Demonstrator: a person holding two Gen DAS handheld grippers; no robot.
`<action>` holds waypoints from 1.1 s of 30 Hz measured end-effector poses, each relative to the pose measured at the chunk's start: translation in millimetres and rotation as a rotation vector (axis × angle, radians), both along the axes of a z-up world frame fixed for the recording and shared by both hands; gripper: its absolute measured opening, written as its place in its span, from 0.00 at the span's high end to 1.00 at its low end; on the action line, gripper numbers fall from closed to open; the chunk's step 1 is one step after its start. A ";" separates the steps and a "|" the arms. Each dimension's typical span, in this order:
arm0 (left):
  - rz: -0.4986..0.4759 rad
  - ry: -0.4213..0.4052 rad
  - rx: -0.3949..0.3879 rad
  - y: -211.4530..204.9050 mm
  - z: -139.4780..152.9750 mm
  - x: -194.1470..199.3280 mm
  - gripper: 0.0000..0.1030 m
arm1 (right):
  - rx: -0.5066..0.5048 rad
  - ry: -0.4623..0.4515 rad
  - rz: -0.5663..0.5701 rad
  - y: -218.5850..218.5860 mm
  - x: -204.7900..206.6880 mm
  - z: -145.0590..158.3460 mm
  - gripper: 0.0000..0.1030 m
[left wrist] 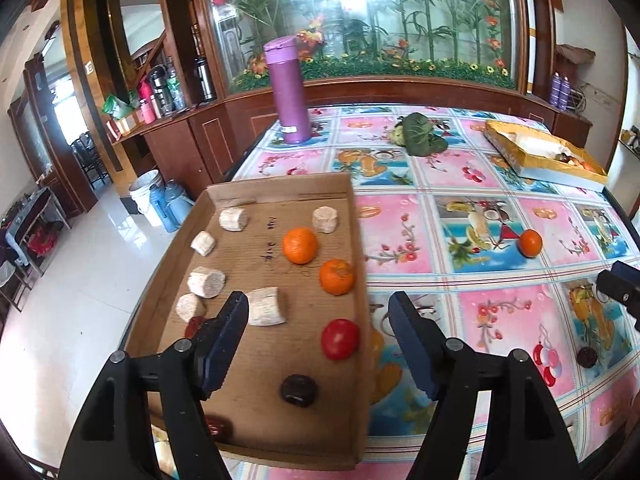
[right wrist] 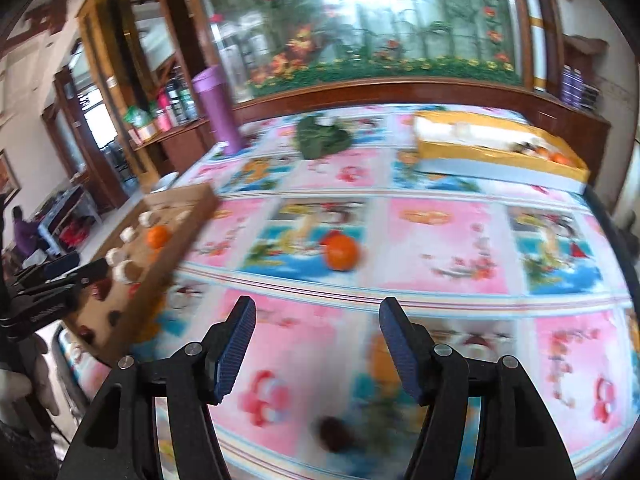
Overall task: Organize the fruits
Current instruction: 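Grasp the last orange with the left tool while the right tool grasps a red date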
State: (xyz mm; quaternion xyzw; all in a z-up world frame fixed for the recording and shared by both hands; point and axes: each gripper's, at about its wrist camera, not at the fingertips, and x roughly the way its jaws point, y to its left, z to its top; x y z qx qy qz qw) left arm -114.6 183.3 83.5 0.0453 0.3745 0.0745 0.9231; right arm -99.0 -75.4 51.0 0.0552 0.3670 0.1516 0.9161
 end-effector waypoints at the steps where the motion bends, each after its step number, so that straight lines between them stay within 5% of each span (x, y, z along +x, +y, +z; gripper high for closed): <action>1: -0.011 0.008 0.001 -5.3 -1.9 2.7 0.30 | -0.003 0.012 -0.027 -13.2 2.3 -3.4 0.33; 9: -0.153 0.068 -0.037 -58.2 -13.4 28.4 0.30 | 0.052 0.129 -0.096 -65.6 6.3 -24.2 0.33; 16: -0.281 0.143 -0.098 -108.5 -26.4 64.8 0.30 | 0.022 0.171 0.105 -24.5 -7.5 -30.7 0.33; 23: -0.399 0.195 -0.151 -157.4 -47.0 108.6 0.31 | -0.079 0.197 0.191 4.9 -21.8 -47.2 0.50; 31: -0.460 0.237 -0.090 -186.0 -73.4 123.7 0.31 | -0.151 0.169 0.187 5.3 -28.1 -48.7 0.63; 33: -0.486 0.225 -0.091 -188.1 -72.1 119.5 0.42 | -0.154 0.166 0.184 4.5 -28.4 -48.8 0.68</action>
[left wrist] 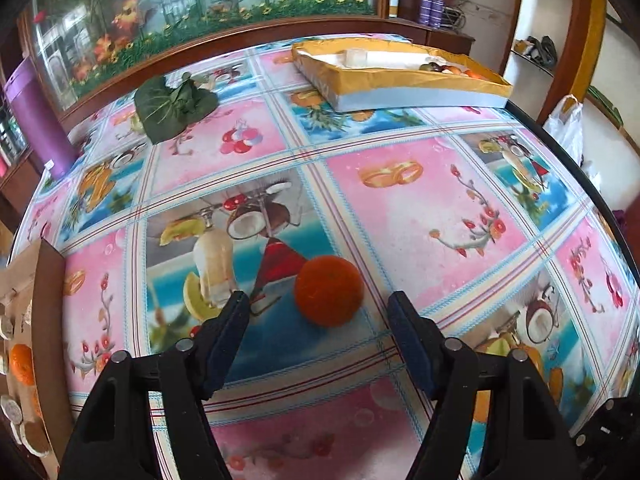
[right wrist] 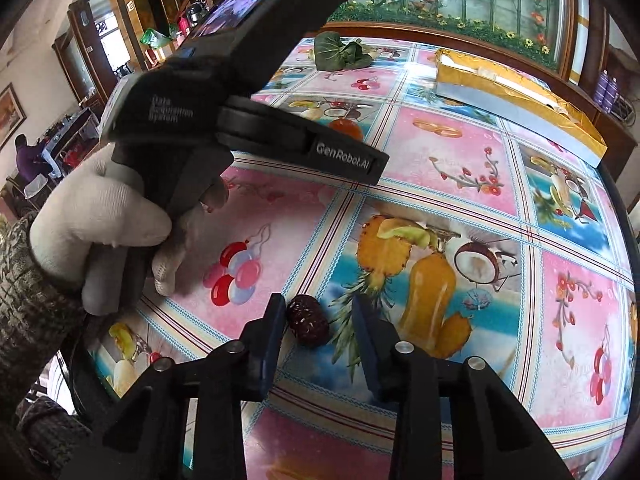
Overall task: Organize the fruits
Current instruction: 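Grasp the last orange with the left tool while the right tool grasps a red date, then lower the orange and the red date onto the cardboard tray and release both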
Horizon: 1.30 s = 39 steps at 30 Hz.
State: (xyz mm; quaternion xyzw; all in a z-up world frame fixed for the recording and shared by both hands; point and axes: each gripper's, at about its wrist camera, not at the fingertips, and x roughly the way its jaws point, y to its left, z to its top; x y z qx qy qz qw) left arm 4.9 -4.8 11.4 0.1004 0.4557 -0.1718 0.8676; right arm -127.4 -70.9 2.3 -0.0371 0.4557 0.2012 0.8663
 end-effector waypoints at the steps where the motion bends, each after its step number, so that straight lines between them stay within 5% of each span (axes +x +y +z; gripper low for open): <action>1: -0.005 -0.002 -0.004 -0.4 1.1 -1.7 0.57 | -0.003 -0.003 -0.002 -0.1 -0.5 0.1 0.70; 3: -0.009 -0.006 0.004 -0.6 4.1 -4.5 0.73 | 0.003 -0.003 -0.003 -0.2 -0.8 0.7 0.78; 11: 0.047 -0.012 -0.120 36.6 28.4 -31.1 0.73 | 0.028 -0.011 -0.012 4.3 -4.2 6.6 0.79; 18: 0.208 -0.049 -0.260 131.3 60.5 -68.9 0.72 | 0.037 -0.045 0.006 20.8 -4.7 22.1 0.79; 30: 0.616 -0.105 -0.127 295.0 47.5 -120.2 0.72 | 0.143 -0.090 0.183 128.5 15.4 63.9 0.79; 39: 0.648 -0.099 -0.128 319.2 32.1 -134.1 0.72 | 0.134 -0.077 0.308 229.4 27.6 59.0 0.78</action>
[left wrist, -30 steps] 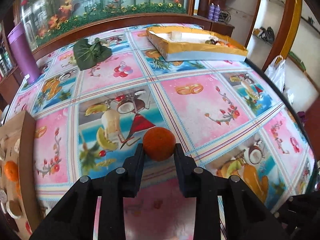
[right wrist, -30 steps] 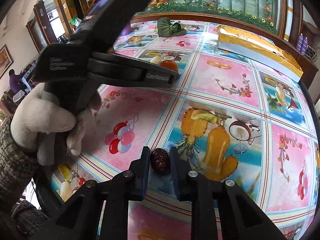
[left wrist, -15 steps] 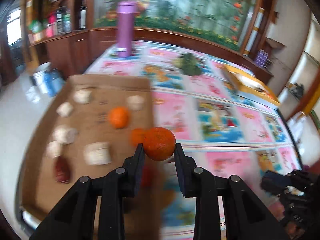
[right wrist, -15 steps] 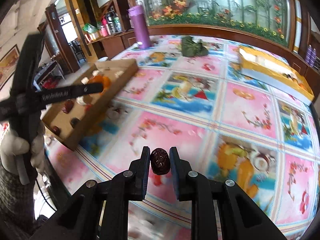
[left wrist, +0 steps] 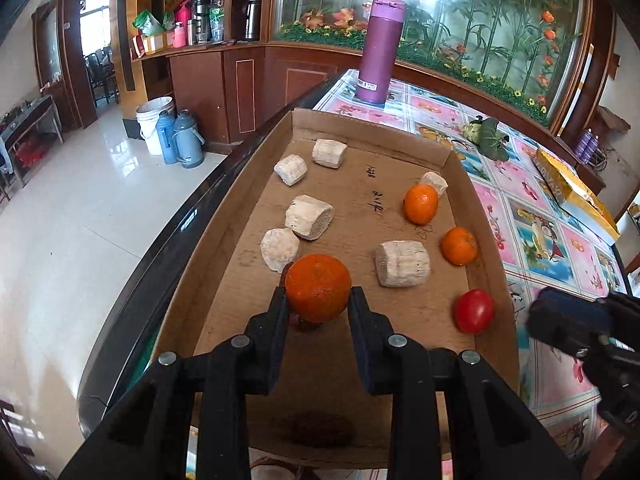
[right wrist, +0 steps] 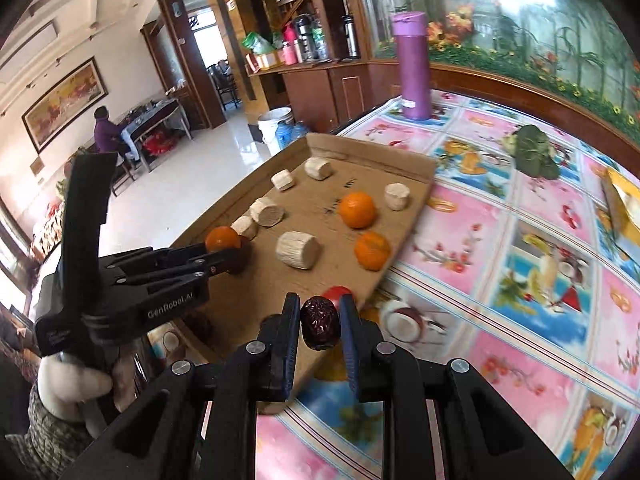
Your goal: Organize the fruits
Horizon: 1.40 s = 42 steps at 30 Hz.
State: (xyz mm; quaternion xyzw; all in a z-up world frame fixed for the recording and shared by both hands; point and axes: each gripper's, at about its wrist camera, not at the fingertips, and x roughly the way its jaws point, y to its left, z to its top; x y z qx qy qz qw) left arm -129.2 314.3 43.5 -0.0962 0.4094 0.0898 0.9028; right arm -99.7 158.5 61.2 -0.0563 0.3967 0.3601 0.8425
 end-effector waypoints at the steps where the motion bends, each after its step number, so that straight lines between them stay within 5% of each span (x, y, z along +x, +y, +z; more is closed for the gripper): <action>1: 0.000 -0.002 0.002 0.8 0.0 0.1 0.72 | -0.007 0.003 0.004 6.1 0.6 -3.7 0.78; 18: 0.010 -0.017 0.033 -1.3 0.2 -3.0 0.71 | -0.036 0.031 -0.010 26.5 11.4 -27.0 0.78; 23: 0.014 -0.036 0.041 -2.3 5.2 -5.9 0.58 | -0.028 0.019 -0.002 28.7 9.6 -26.3 0.78; 29: 0.011 -0.054 0.058 -6.9 13.4 -8.7 0.42 | 0.010 0.015 -0.012 22.8 8.1 -21.5 0.54; 42: 0.016 -0.081 0.121 -30.1 31.6 -15.3 0.26 | 0.089 -0.034 -0.152 -29.0 -5.0 -0.1 0.40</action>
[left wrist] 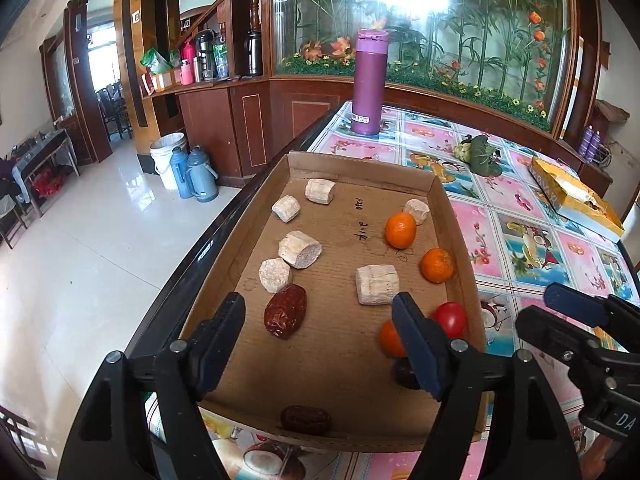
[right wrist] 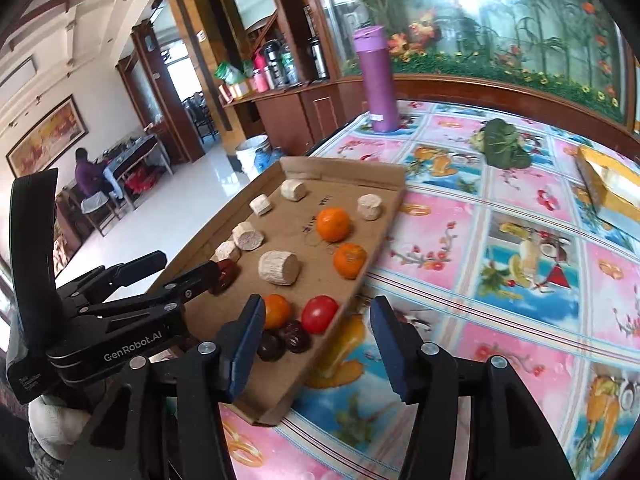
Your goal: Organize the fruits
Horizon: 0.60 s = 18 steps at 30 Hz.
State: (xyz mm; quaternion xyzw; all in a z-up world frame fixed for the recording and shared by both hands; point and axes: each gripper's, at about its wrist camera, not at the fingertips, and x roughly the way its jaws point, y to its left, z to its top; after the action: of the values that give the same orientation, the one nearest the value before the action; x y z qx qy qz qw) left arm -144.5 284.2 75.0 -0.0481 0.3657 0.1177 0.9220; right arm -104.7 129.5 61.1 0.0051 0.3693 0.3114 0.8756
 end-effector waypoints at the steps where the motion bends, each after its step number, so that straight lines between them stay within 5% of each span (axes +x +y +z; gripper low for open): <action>1: 0.003 -0.002 0.005 -2.3 1.8 -0.4 0.24 | 0.001 -0.003 -0.016 -4.9 -1.8 0.8 0.39; 10: 0.100 -0.177 0.109 -30.3 48.2 -28.5 0.05 | 0.039 -0.033 -0.121 -47.4 -20.2 11.5 0.29; 18: 0.249 -0.351 0.255 -57.9 77.1 -56.1 0.00 | 0.040 -0.093 -0.149 -66.6 -38.0 19.7 0.22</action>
State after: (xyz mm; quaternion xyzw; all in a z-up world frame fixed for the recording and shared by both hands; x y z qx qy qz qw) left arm -200.5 226.3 152.1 0.0041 0.1737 0.2654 0.9484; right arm -142.8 62.9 80.8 0.0356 0.3207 0.2527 0.9122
